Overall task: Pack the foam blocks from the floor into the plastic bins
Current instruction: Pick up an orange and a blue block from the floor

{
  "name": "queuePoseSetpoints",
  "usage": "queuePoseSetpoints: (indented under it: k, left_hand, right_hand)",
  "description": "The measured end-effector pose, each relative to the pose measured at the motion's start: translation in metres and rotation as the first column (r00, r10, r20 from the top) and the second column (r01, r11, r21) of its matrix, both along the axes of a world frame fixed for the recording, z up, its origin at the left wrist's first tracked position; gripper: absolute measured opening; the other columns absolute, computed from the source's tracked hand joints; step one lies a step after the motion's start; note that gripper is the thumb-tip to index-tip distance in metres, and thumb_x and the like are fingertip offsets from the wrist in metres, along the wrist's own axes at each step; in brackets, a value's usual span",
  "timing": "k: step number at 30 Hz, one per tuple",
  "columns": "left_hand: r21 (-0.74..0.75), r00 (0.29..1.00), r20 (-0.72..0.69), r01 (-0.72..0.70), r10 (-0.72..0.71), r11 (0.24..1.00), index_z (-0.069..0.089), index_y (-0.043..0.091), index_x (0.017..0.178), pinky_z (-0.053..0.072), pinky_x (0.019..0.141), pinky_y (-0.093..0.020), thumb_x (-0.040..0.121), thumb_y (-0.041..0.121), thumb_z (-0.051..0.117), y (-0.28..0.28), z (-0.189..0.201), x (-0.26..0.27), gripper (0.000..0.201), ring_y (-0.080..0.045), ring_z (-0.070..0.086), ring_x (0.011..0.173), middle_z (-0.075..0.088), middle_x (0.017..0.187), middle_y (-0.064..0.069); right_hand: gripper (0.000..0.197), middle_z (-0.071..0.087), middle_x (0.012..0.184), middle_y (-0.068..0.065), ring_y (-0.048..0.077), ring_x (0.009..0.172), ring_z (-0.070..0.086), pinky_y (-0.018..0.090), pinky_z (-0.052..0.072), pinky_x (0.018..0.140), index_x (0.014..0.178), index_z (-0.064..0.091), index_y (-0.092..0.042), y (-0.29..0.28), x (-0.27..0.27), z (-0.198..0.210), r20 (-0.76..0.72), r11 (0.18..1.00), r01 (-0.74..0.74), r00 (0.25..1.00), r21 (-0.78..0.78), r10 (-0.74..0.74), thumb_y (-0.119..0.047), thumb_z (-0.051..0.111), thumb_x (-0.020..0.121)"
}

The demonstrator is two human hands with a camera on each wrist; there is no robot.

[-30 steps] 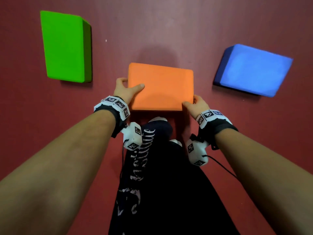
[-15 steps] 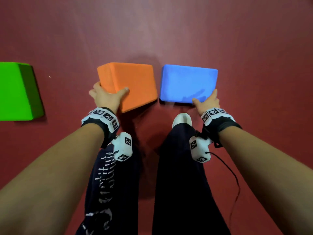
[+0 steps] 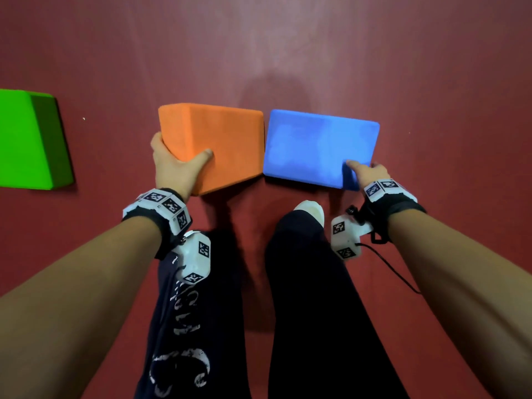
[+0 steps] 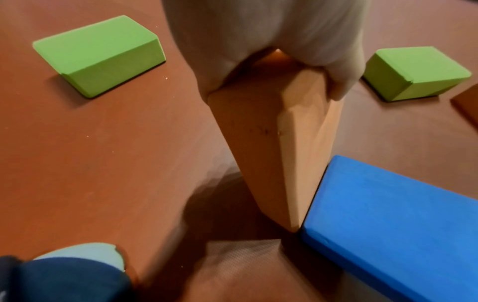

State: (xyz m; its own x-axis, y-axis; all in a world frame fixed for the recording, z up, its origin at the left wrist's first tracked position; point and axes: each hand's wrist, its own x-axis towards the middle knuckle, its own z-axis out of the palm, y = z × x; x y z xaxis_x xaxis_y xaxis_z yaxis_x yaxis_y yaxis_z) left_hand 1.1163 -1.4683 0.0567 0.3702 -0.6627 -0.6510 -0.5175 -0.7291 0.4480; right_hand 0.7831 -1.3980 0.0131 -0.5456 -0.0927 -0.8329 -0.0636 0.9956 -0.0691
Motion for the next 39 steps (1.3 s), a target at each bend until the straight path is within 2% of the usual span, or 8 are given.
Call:
queuePoseSetpoints:
  k: [3, 7, 11, 13, 21, 27, 32, 39]
  left_hand:
    - [0.018, 1.0, -0.007, 0.03, -0.03, 0.999, 0.025, 0.023, 0.138, 0.04, 0.105, -0.044, 0.054, 0.056, 0.075, 0.0, 0.005, -0.008, 0.103, -0.023, 0.049, 0.119, 0.043, 0.134, -0.007]
    - [0.016, 1.0, -0.007, 0.03, -0.03, 0.999, 0.03, 0.018, 0.135, 0.039, 0.105, -0.042, 0.05, 0.051, 0.078, -0.004, 0.022, -0.025, 0.104, -0.024, 0.049, 0.119, 0.044, 0.132, -0.007]
    - [0.055, 0.996, 0.066, 0.051, -0.055, 0.997, 0.03, 0.018, 0.137, 0.038, 0.105, -0.042, 0.061, 0.041, 0.081, -0.008, 0.046, -0.026, 0.094, -0.031, 0.045, 0.121, 0.041, 0.134, -0.008]
    - [0.077, 0.99, 0.12, 0.067, -0.075, 0.995, 0.03, 0.018, 0.137, 0.038, 0.103, -0.04, 0.065, 0.042, 0.08, -0.007, 0.063, -0.019, 0.091, -0.033, 0.044, 0.122, 0.041, 0.135, -0.009]
    - [0.071, 0.986, 0.162, -0.053, 0.041, 0.996, 0.03, 0.012, 0.137, 0.037, 0.103, -0.044, 0.068, 0.044, 0.078, 0.032, 0.142, 0.093, 0.09, -0.038, 0.044, 0.121, 0.042, 0.134, -0.016]
    - [0.09, 0.976, 0.208, -0.08, 0.06, 0.993, 0.03, 0.01, 0.138, 0.035, 0.1, -0.043, 0.067, 0.043, 0.08, 0.081, 0.178, 0.189, 0.092, -0.038, 0.041, 0.121, 0.041, 0.133, -0.017]
    - [0.092, 0.944, 0.227, -0.265, 0.239, 0.96, 0.031, 0.01, 0.14, 0.033, 0.104, -0.042, 0.067, 0.046, 0.078, 0.131, 0.202, 0.282, 0.094, -0.037, 0.04, 0.123, 0.042, 0.134, -0.016]
    - [0.055, 0.776, 0.324, -0.586, 0.541, 0.808, 0.034, 0.003, 0.135, 0.035, 0.103, -0.042, 0.067, 0.047, 0.079, 0.179, 0.225, 0.439, 0.092, -0.039, 0.043, 0.12, 0.043, 0.131, -0.02]
  right_hand:
    - [0.058, 0.048, 0.13, 0.012, 0.025, 0.113, 0.053, 0.033, 0.04, 0.096, 0.125, 0.05, -0.014, -0.008, 0.003, 0.012, -0.088, 0.991, -0.014, 0.996, -0.135, 0.002, -0.042, 0.069, 0.078]
    - [0.059, 0.047, 0.11, 0.01, 0.027, 0.104, 0.055, 0.034, 0.044, 0.091, 0.107, 0.033, -0.012, -0.019, 0.017, 0.047, -0.057, 0.976, -0.02, 0.998, -0.219, 0.008, -0.031, 0.078, 0.073]
    - [0.092, 0.043, 0.134, 0.016, 0.032, 0.12, 0.048, 0.041, 0.041, 0.102, 0.136, 0.032, -0.007, -0.024, 0.037, 0.095, -0.062, 0.968, -0.207, 0.978, -0.144, 0.2, -0.039, 0.082, 0.065]
    - [0.087, 0.04, 0.134, 0.015, 0.031, 0.119, 0.047, 0.036, 0.04, 0.1, 0.134, 0.039, -0.005, -0.028, 0.049, 0.118, -0.027, 0.942, -0.325, 0.946, -0.085, 0.324, -0.041, 0.08, 0.067]
    - [0.083, 0.049, 0.123, 0.015, 0.034, 0.109, 0.055, 0.042, 0.046, 0.091, 0.119, 0.036, -0.004, -0.059, 0.155, 0.203, -0.072, 0.825, -0.548, 0.836, -0.134, 0.544, -0.042, 0.083, 0.062]
    - [0.076, 0.055, 0.117, 0.013, 0.03, 0.105, 0.056, 0.033, 0.042, 0.078, 0.117, 0.037, -0.003, -0.073, 0.281, 0.24, -0.045, 0.715, -0.672, 0.734, -0.192, 0.678, -0.041, 0.08, 0.068]
    - [0.079, 0.056, 0.117, 0.014, 0.032, 0.107, 0.056, 0.038, 0.046, 0.084, 0.115, 0.038, -0.002, -0.07, 0.414, 0.253, -0.076, 0.536, -0.825, 0.555, -0.18, 0.828, -0.043, 0.082, 0.064]
    - [0.079, 0.051, 0.124, 0.018, 0.038, 0.116, 0.049, 0.046, 0.041, 0.098, 0.117, 0.038, -0.002, -0.065, 0.608, 0.267, -0.086, 0.11, -0.976, 0.128, -0.189, 0.988, -0.046, 0.079, 0.066]
